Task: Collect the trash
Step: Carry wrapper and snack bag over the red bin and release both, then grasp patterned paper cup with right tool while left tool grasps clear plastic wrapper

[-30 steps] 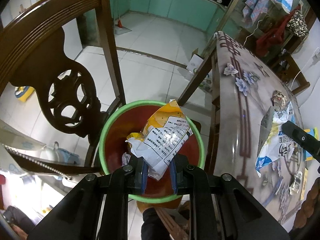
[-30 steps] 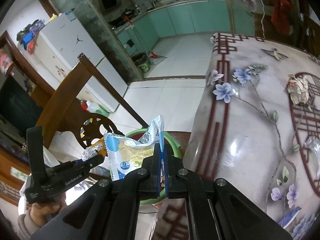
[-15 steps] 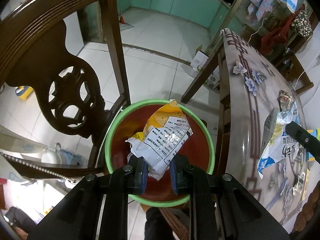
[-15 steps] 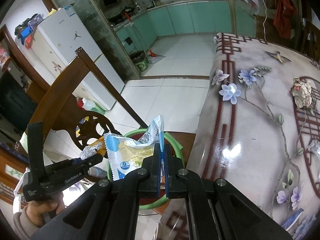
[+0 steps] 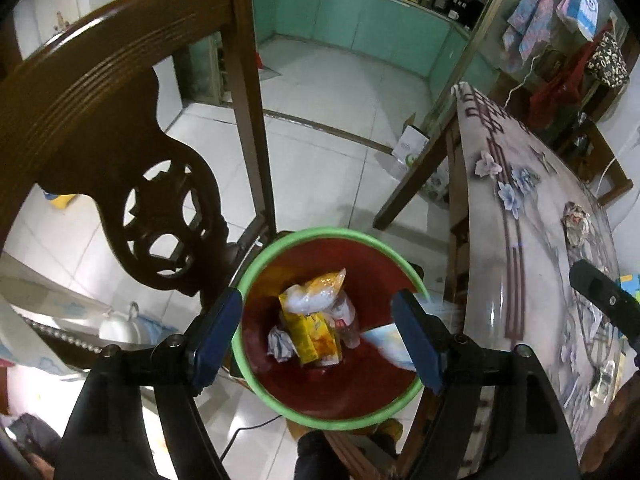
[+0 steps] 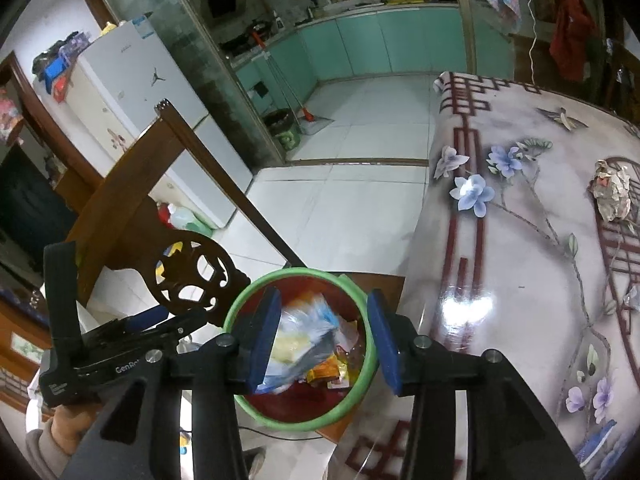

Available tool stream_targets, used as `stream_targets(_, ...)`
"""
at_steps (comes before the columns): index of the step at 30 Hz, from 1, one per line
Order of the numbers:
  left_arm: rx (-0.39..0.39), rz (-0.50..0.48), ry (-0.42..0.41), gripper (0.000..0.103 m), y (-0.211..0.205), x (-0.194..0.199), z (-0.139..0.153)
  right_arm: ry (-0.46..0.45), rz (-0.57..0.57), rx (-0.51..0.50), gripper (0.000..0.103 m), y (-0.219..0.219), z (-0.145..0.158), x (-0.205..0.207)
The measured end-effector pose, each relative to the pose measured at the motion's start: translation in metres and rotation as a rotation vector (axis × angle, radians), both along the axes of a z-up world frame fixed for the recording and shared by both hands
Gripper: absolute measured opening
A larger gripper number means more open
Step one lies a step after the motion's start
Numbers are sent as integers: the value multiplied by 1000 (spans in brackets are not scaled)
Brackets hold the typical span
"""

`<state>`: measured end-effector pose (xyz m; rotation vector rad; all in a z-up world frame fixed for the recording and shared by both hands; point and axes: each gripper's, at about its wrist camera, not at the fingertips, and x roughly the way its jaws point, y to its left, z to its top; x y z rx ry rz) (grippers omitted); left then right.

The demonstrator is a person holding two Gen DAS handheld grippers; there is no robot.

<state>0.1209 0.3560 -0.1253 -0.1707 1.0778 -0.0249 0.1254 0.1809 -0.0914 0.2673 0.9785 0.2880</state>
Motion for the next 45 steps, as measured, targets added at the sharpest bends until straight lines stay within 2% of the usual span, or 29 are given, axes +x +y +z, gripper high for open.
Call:
stream_targets(5,1,-8,-9,77,-10,-5,6,-14,-16,-5,43,-16,8,-11)
stream_targets(11,7,-62,-9,77,-44,-12,11,-9,-104,-35,44,-73,11,-43)
stream_targets(16,15,-125,-29,77,-87,-19,20,26,-283,-122,45,-162,6,-89)
stream_targets(20,9,-181,-31,77,-133,-31,24,39,-494,-291,58,-248,8,-137)
stream_targets(23,-1,-240,-16,77,-175,-41,23,91,-608,-322,63,-305,3,-167)
stream_targets(27,-35,-334,6,77,-241,-54,22,203,-733,-255,63,-377,-22,-204)
stream_targets(33,-100,-454,23,77,-338,-66,26,298,-699,-48,62,-418,-66,-220)
stream_targets(34,-109,-465,29,77,-356,-66,25,305,-680,-8,60,-423,-73,-221)
stream_targets(35,-117,-468,31,77,-366,-65,24,309,-658,25,40,-428,-79,-222)
stream_targets(36,-126,-467,37,77,-381,-63,21,312,-643,43,26,-430,-83,-223)
stream_targets(41,-198,-404,111,77,-433,-42,-4,249,-582,78,25,-442,-79,-229)
stream_targets(45,-225,-265,152,77,-456,-21,-28,201,-587,65,25,-452,-62,-232)
